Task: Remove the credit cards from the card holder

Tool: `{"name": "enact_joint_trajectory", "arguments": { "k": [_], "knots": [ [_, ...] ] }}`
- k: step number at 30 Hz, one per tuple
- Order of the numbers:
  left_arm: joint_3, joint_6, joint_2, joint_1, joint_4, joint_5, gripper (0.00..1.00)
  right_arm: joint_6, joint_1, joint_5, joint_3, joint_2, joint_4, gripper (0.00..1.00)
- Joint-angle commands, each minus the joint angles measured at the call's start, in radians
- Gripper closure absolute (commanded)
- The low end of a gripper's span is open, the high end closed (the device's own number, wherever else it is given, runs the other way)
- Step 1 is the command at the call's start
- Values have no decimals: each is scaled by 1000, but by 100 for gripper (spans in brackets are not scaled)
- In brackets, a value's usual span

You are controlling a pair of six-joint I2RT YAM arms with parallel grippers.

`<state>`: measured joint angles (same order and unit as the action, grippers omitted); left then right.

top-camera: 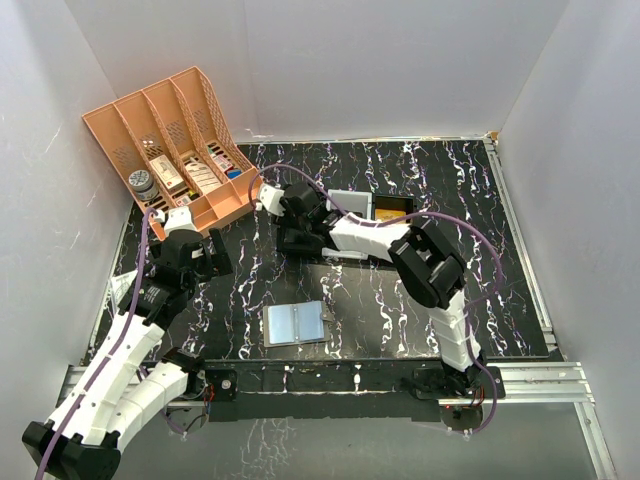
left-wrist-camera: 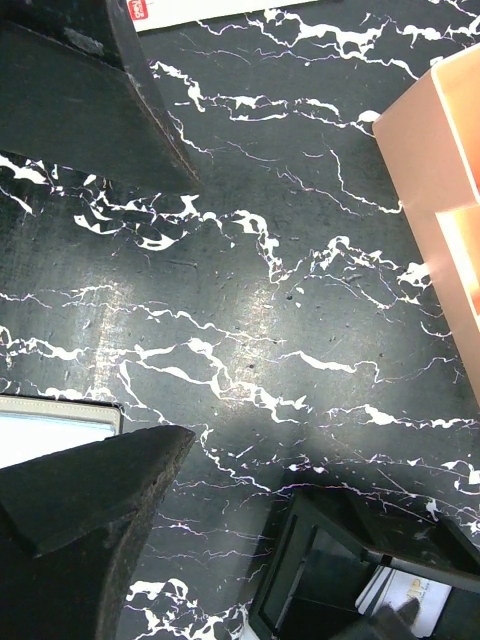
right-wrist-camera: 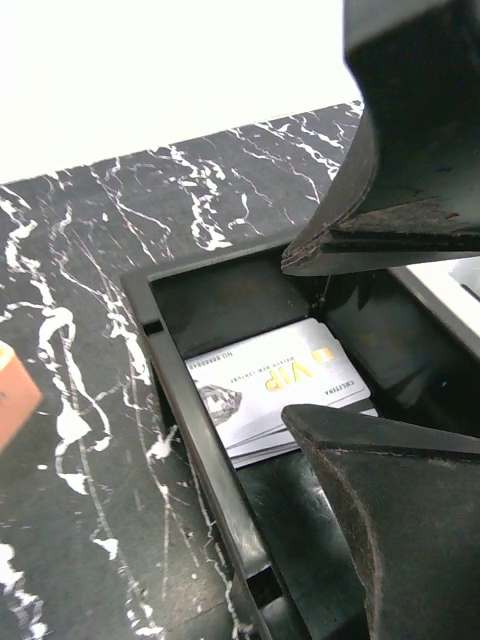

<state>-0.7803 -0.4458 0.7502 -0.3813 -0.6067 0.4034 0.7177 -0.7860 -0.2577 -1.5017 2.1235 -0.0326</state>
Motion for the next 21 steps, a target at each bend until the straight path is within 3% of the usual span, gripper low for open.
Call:
{"name": "enact_joint_trajectory", "arguments": {
  "k": [1, 4, 7, 8, 12, 15, 21],
  "knots": [
    [-1, 9, -2, 5, -2, 3, 1, -108, 1, 52, -20, -133, -30, 47],
    [-2, 9, -3, 5, -4, 5, 1, -259, 1, 94, 4, -213, -23, 44],
    [-4, 2, -8, 5, -8, 18, 1, -529, 1, 108, 76, -322, -29, 25],
    [-5, 1, -12, 5, -10, 23, 1, -643, 1, 106, 107, -364, -25, 23],
    [-5, -6, -22, 5, -15, 37, 1, -1069, 1, 168, 151, -487, 171, 24],
    [-4, -12, -26, 5, -19, 56, 1, -1256, -9, 267, 240, -540, 251, 25],
    [-13, -31, -22, 5, -41, 94, 1, -1470, -189, 56, 431, -601, 322, 24]
  ]
}}
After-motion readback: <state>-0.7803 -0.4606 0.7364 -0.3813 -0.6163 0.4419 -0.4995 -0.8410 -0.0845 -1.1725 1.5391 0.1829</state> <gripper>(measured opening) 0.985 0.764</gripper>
